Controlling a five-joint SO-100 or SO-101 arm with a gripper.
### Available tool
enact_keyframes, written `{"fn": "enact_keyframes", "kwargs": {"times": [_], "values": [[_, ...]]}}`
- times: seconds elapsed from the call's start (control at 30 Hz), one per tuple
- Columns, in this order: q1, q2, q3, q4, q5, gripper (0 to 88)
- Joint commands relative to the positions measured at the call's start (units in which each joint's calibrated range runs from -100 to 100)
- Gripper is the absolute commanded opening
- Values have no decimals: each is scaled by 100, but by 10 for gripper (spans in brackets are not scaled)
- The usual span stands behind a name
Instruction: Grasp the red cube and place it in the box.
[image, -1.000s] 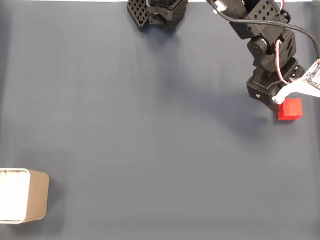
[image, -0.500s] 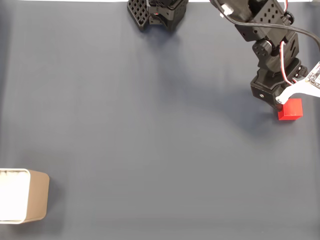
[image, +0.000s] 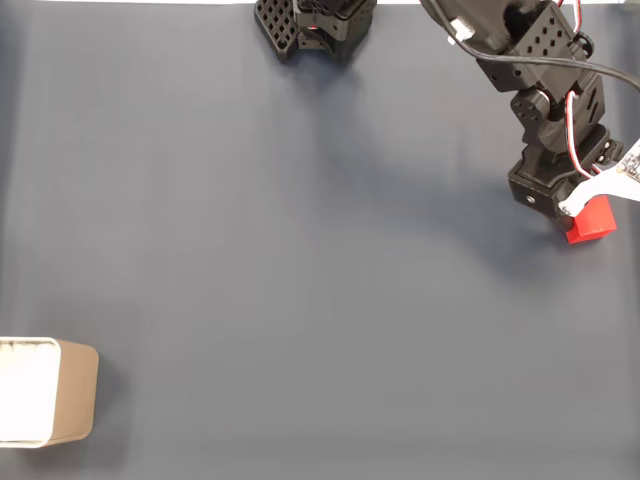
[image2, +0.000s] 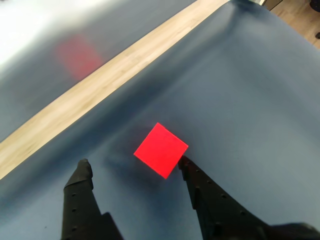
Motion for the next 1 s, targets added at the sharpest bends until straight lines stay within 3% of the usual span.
{"fn": "enact_keyframes", "kwargs": {"times": [0.0,0.97], "values": [[-24,-6,-314,-135,10,396],[-315,280,-771,-217,-29,398]]}}
